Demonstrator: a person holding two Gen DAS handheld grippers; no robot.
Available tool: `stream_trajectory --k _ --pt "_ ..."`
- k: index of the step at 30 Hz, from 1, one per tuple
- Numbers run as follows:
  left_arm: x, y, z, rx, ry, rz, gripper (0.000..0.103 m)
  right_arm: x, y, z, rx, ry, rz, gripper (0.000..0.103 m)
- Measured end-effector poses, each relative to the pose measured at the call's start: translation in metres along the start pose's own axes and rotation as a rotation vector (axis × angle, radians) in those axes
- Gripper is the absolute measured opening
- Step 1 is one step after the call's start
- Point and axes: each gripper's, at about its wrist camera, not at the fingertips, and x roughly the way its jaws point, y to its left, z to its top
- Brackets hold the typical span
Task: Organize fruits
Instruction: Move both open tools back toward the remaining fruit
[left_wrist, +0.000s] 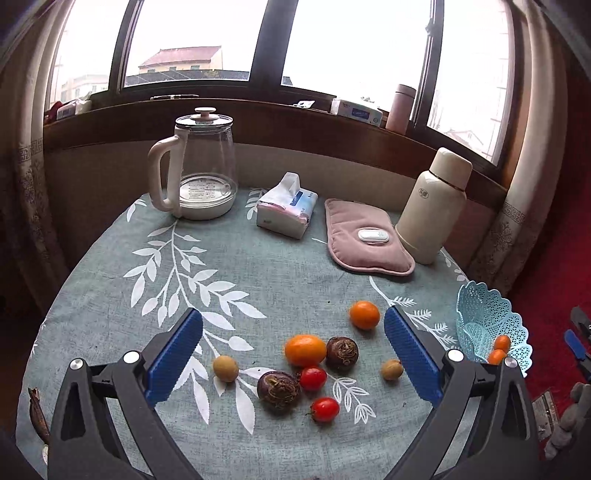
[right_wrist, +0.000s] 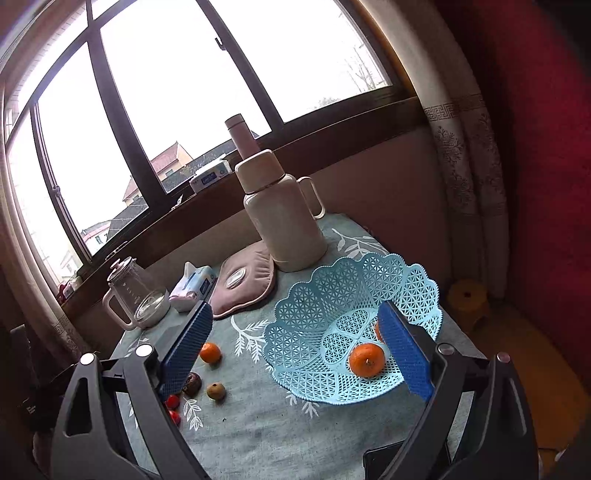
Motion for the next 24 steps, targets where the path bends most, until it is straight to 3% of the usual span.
stream_trajectory --k 16,24 --pt "0.053 0.05 -0.033 -0.056 0.114 0.146 0.097 0.021 0.033 -0.029 -0.074 0.092 0.036 0.092" --pt "0.084 0.063 -0.05 -0.096 0.216 0.135 0.074 0.032 0.043 -0.042 -0.104 0.14 0.045 0.092"
